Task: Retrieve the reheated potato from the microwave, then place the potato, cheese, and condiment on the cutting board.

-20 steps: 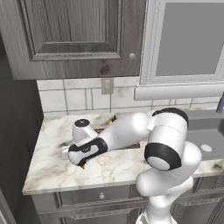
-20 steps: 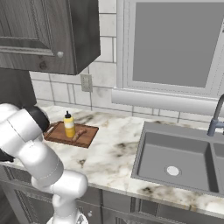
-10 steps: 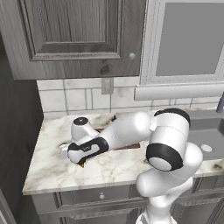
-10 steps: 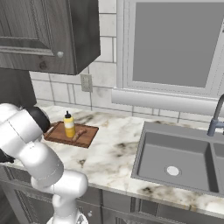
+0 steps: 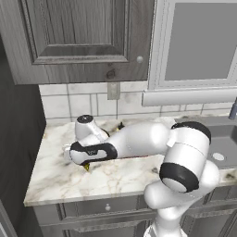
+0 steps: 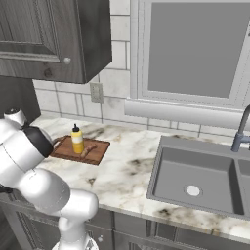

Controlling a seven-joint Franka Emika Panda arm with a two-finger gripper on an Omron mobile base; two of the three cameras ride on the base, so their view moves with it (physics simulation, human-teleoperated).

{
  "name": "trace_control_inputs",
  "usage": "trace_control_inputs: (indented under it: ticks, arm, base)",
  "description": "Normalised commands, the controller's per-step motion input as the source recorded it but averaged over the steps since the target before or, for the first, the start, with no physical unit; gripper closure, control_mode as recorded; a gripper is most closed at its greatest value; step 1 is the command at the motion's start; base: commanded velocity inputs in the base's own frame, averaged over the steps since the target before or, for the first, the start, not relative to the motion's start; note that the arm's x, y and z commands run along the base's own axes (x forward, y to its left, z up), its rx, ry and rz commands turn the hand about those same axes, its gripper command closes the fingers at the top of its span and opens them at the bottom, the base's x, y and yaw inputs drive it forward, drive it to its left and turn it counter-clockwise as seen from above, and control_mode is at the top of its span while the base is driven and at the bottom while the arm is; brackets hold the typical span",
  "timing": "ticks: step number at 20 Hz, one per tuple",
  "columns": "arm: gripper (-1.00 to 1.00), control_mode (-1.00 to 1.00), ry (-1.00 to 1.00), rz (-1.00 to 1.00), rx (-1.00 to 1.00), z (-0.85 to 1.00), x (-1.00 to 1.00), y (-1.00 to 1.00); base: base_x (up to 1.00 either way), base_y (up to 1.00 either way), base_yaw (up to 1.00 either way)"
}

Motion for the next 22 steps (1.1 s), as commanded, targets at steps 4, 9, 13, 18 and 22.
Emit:
trace_control_inputs:
  ticks: [4,9,13,18,22]
  arm:
    - [1.00,-1.00,-0.01,-0.06,0.00,0.20,0.10,-0.18]
    - [1.00,-1.00,0.00,-0.04,0.00,0.05,0.23,-0.26]
    - [1.00,-1.00,0.00,-0.01,0.00,0.00,0.33,-0.19]
    - [1.00,-1.00,0.00,0.00,0.00,0.00,0.26,-0.12]
    - [1.00,-1.00,-0.01,0.00,0.00,-0.04,0.23,-0.01]
  base:
    - [0.00,0.00,0.00]
    - [0.00,0.00,0.00]
    - [0.00,0.00,0.00]
    - [0.00,0.00,0.00]
    - [0.00,0.00,0.00]
